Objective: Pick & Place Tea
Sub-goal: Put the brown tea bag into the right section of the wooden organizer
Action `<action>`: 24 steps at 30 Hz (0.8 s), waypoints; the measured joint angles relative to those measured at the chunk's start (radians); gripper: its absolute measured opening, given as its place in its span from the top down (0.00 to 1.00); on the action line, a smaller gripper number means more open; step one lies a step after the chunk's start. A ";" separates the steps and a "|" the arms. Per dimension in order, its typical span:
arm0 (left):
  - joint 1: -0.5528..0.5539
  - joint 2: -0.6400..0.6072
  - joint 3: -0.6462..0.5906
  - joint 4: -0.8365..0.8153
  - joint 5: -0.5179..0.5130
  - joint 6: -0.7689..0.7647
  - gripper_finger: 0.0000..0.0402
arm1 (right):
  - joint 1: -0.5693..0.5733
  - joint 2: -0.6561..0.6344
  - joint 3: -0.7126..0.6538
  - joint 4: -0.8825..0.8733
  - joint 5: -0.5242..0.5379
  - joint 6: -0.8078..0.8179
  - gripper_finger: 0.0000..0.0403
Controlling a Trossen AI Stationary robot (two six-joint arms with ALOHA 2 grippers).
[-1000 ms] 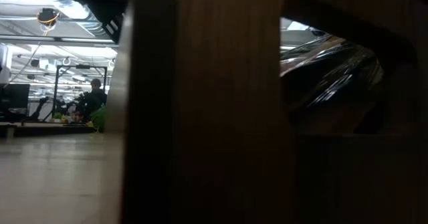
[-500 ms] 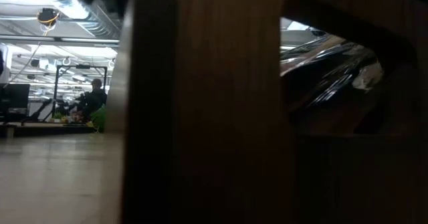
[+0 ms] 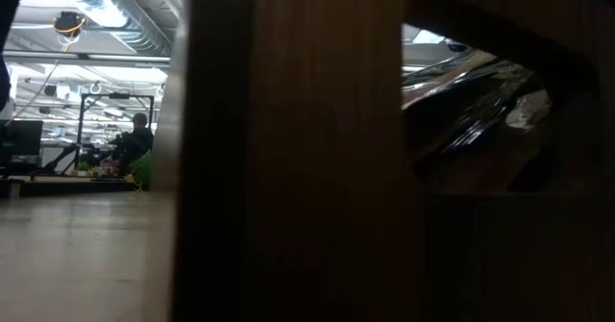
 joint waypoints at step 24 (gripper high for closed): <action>0.173 0.348 0.146 -0.099 0.112 -0.201 0.99 | -0.396 -0.003 0.000 -0.019 -0.165 -0.468 0.54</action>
